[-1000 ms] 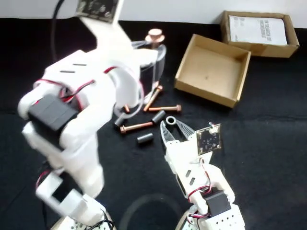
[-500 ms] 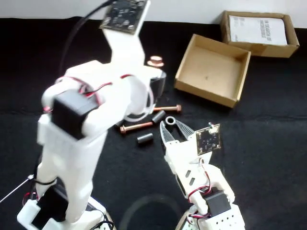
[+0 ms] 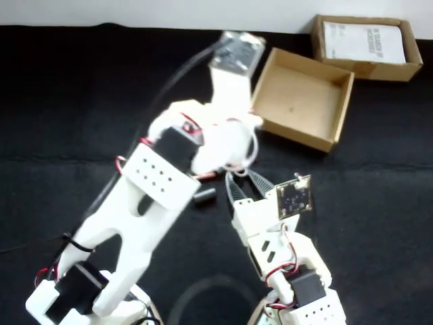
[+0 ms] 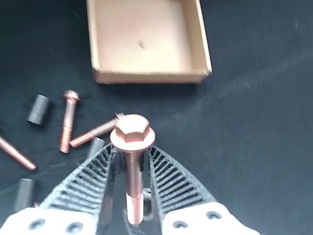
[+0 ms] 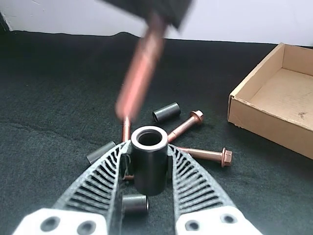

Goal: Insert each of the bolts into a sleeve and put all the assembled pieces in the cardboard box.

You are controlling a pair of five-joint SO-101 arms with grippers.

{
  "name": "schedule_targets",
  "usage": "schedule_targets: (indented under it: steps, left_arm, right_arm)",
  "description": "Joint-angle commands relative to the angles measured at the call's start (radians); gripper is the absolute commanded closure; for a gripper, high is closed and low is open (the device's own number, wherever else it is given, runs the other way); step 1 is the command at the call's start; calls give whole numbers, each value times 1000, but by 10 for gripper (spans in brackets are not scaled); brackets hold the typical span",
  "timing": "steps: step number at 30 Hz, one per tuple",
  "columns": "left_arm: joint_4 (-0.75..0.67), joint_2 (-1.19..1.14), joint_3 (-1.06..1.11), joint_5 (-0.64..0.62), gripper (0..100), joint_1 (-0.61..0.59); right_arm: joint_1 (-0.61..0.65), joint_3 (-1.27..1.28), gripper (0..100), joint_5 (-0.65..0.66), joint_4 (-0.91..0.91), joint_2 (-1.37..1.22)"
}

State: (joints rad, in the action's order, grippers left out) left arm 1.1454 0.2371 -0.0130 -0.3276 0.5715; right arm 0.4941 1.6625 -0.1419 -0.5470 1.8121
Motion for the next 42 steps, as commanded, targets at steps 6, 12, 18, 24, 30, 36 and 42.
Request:
schedule_targets:
  steps: [6, 12, 18, 24, 30, 36, 42]
  left_arm:
    - [-161, 51, 93, -6, 992, 42]
    - [-328, 205, 297, 2, 992, 44]
    - [-529, 417, 647, 32, 992, 67]
    - [-671, 639, 914, 86, 992, 116]
    - [-726, 693, 1000, 87, 992, 113]
    - [-721, 694, 1049, 87, 992, 116]
    - [-726, 687, 1084, 87, 991, 111]
  right_arm:
    - [7, 45, 990, -12, 22, 19]
    - [7, 45, 990, -12, 22, 19]
    - [4, 45, 990, -12, 22, 19]
    - [4, 47, 990, -12, 22, 19]
    - [4, 47, 990, -12, 21, 19]
    - [2, 47, 990, -12, 21, 19]
    - [2, 39, 990, -11, 19, 19]
